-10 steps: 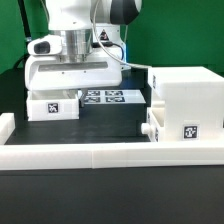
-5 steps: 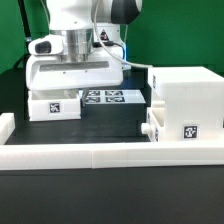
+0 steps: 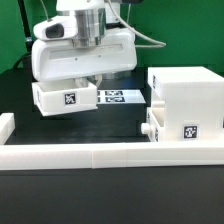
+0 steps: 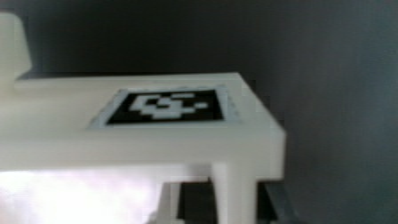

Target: Assemble drawer

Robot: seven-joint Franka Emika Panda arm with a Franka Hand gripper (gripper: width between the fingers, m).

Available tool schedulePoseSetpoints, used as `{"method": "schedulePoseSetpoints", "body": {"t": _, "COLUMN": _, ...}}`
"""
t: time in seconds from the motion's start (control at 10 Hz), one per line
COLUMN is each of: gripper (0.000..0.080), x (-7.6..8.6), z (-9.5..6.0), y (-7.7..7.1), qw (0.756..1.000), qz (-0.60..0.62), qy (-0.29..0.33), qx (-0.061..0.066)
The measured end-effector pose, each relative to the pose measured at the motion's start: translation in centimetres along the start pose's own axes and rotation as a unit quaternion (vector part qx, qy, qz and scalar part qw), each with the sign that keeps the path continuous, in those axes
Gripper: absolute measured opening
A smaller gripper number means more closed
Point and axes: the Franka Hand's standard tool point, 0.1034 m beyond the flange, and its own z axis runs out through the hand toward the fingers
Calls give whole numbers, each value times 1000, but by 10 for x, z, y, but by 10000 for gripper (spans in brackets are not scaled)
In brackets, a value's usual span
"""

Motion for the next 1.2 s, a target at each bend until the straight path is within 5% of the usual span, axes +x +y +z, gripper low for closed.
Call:
{"method": "schedulePoseSetpoints", "body": {"t": 0.5, "gripper": 41, "x": -7, "z": 8, "y": 2, "qw": 985, "qz": -172, "qy": -11, "qx": 5}}
{"method": "schedulePoseSetpoints", "body": {"t": 0.9, "gripper": 41, "x": 27, "z": -7, "y": 8, "qw": 941, "qz": -337, "qy": -14, "qx": 1}}
{"method": "schedulePoseSetpoints", "body": {"t": 1.2, "gripper": 41, "x": 23, "z": -5, "y": 10, "qw": 912, "qz": -410, "qy": -17, "qx": 4}}
